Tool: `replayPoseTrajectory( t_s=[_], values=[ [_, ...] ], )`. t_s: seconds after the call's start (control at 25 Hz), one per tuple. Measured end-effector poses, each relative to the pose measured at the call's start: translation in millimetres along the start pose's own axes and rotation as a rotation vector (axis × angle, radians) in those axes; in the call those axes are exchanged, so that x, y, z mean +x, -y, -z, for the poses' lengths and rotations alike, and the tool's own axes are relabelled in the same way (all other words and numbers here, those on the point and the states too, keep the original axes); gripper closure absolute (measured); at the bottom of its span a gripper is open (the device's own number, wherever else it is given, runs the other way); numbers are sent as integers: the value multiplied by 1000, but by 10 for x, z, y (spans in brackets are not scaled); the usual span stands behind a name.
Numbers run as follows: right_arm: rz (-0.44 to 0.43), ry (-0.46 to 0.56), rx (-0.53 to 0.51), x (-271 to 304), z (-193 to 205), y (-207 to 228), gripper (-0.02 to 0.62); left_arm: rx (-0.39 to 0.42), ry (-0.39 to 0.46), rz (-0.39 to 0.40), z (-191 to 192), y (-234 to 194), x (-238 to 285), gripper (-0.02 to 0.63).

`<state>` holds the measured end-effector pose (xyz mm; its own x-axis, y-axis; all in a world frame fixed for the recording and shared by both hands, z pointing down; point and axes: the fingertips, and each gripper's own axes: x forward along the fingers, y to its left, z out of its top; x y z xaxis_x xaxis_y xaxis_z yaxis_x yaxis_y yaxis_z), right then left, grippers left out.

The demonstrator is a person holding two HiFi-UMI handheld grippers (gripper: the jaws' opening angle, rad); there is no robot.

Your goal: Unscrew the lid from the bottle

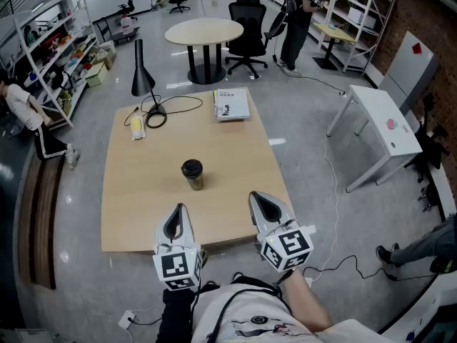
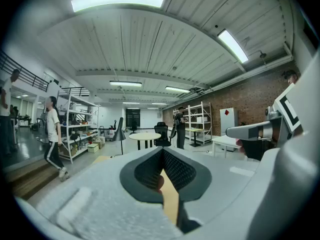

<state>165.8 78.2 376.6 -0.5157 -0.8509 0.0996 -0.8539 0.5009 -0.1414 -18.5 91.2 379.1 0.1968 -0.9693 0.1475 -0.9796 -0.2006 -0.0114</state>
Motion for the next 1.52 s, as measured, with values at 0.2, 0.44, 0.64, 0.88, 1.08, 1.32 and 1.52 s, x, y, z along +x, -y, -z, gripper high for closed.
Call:
replayPoseTrajectory(
  t_s=[0.2,0.44,0.64,0.88,1.08,1.32,1.52],
  values=[
    [-16,-1,-3,-41,12,17,592,1,1,-6,0,95,-12,604],
    [-42,3,-3,-95,38,48,592,5,-13,-11,65,218,-6,604],
    [-55,11,19,-124,94,94,591,5,-31,-25,172,245,39,603],
    [-64,9,71,-83,195,187,589,10,-86,-55,421,103,124,603],
    [-63,-22,95,126,308,258,589,10,-120,-62,605,-59,280,603],
    [-74,-36,92,547,353,159,589,13,-148,27,776,-275,619,446],
    [-55,-45,84,1061,313,145,589,67,-238,114,1242,-658,1112,288]
  ],
)
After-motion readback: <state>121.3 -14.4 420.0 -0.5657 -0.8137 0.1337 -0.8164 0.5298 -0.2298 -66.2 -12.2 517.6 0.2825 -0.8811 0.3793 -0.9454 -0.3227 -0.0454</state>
